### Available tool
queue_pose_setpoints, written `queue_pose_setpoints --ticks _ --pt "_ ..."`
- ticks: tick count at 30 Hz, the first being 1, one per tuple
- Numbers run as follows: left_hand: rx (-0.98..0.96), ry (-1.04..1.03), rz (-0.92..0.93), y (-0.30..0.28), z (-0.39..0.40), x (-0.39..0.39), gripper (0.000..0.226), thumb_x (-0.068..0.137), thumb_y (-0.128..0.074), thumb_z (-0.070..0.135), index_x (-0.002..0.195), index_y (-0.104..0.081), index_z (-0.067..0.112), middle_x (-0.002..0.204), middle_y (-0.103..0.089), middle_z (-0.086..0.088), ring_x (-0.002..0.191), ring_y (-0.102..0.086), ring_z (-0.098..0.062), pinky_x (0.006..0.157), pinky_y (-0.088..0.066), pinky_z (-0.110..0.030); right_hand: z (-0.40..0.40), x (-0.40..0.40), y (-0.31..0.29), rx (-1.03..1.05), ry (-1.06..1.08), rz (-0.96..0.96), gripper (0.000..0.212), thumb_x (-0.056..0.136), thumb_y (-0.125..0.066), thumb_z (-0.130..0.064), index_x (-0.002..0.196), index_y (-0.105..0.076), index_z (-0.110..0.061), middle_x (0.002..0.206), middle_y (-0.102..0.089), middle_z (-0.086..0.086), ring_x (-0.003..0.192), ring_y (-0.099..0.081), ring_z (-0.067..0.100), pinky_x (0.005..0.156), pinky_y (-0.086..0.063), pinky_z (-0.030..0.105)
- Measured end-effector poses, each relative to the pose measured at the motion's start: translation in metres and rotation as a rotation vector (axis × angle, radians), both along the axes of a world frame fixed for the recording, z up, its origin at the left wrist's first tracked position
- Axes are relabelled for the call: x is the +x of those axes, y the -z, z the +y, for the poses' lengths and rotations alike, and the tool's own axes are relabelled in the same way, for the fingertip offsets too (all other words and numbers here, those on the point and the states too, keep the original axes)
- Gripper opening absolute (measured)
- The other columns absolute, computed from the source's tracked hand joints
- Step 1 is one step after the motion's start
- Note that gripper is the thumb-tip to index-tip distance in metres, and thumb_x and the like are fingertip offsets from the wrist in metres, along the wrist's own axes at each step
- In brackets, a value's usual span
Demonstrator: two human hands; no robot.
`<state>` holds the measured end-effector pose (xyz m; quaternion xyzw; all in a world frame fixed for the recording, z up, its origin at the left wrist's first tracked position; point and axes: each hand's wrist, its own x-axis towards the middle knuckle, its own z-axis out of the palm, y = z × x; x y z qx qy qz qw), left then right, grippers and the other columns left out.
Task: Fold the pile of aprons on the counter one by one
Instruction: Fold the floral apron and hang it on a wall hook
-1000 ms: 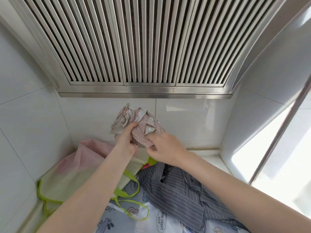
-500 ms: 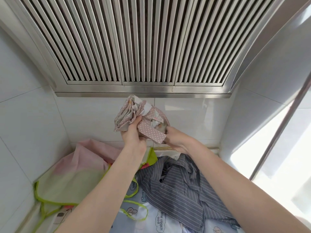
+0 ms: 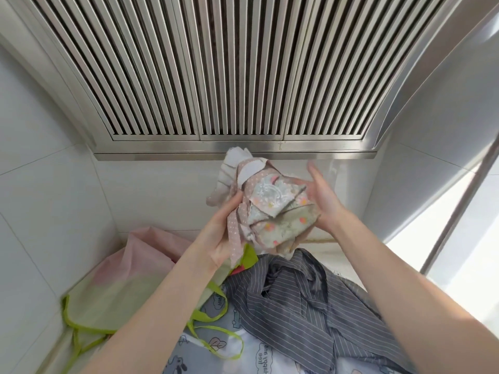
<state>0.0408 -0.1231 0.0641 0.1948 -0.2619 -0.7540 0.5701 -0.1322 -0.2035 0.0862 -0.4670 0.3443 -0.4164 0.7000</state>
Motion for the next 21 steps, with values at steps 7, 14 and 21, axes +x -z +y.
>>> queue_pose_setpoints --ticks 7,14,21 --pt "0.007 -0.145 0.074 -0.019 -0.009 -0.006 0.048 0.085 -0.058 0.017 0.131 -0.050 0.007 0.116 -0.064 -0.014 0.104 -0.063 -0.025 0.094 -0.050 -0.042 0.013 0.011 0.001 0.065 -0.133 0.025 0.031 0.101 -0.031 -0.025 0.095 -0.058 -0.011 0.080 -0.072 0.009 0.068 -0.071 0.016 0.059 -0.059 0.030" --pt "-0.189 -0.287 -0.326 -0.018 -0.017 0.016 0.056 0.077 -0.069 0.024 0.129 -0.052 0.014 0.124 -0.062 -0.009 0.111 -0.060 -0.022 0.097 -0.048 -0.037 0.011 -0.005 -0.015 0.105 -0.401 0.145 0.061 0.072 -0.059 -0.061 0.108 -0.065 -0.012 0.106 -0.068 0.018 0.091 -0.067 0.036 0.072 -0.057 0.045" --pt "-0.241 -0.008 -0.880 -0.005 -0.014 0.047 0.059 0.057 -0.083 0.049 0.110 -0.060 0.033 0.108 -0.069 0.015 0.106 -0.062 -0.009 0.089 -0.050 -0.029 0.025 0.003 0.004 0.127 -0.485 0.151 0.069 0.046 -0.084 -0.056 0.099 -0.073 -0.013 0.104 -0.071 0.012 0.090 -0.070 0.024 0.076 -0.058 0.035"
